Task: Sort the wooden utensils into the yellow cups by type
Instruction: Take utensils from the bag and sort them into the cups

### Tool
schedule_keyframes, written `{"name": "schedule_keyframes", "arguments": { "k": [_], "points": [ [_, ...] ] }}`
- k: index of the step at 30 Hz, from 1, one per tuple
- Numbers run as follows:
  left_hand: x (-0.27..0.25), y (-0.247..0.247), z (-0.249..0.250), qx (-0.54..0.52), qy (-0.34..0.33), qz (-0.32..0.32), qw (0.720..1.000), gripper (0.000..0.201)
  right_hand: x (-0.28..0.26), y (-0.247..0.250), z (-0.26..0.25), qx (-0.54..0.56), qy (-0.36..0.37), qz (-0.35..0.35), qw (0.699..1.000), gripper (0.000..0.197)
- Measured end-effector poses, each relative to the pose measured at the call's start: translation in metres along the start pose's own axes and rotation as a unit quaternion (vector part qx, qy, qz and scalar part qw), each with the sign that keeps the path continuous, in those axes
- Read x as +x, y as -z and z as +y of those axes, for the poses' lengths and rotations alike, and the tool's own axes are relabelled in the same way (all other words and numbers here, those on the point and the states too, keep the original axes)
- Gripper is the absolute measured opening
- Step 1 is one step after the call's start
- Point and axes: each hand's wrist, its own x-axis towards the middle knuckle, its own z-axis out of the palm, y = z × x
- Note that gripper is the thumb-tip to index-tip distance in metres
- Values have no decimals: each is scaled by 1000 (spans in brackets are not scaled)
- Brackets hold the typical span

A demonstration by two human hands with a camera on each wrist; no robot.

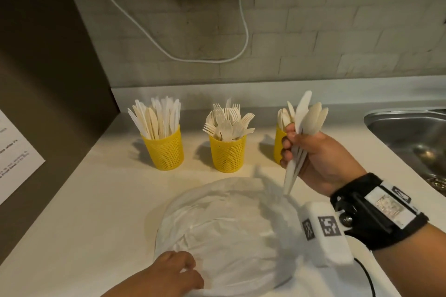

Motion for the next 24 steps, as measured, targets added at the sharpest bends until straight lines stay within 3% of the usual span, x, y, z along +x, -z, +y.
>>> {"name": "schedule_keyframes", "arguments": {
  "k": [3,5,6,8,9,11,14,16,18,20,22,24],
  "points": [
    [-2,38,0,-4,13,82,997,20,-1,-14,-4,-24,-6,-47,999,15],
    [-5,74,10,-72,38,174,981,29,-1,-26,0,-44,-19,-95,994,8],
    [-3,92,18,-107,32,238,965,34,-1,-33,3,-54,-30,-117,991,6],
    [13,121,28,-211,-8,368,905,48,0,-46,12,-83,-52,-157,983,8],
    [22,134,32,-267,-21,403,875,55,0,-54,18,-102,-61,-172,978,7],
    [40,151,35,-346,-32,420,838,64,0,-68,28,-122,-80,-197,969,7],
    [46,161,36,-338,-24,464,819,41,0,-80,36,-110,-98,-213,966,12],
    [36,170,24,-341,-22,513,787,30,2,-80,37,-110,-87,-188,972,14],
    [19,187,5,-343,-18,588,732,30,6,-74,37,-90,-60,-130,986,18],
    [3,207,-17,-284,12,657,698,26,11,-65,36,-67,-38,-61,995,14],
    [0,220,-36,-231,53,686,688,25,14,-54,35,-74,-26,1,997,10],
    [10,225,-49,-188,98,687,695,29,16,-42,33,-73,-17,39,996,13]
  ]
}}
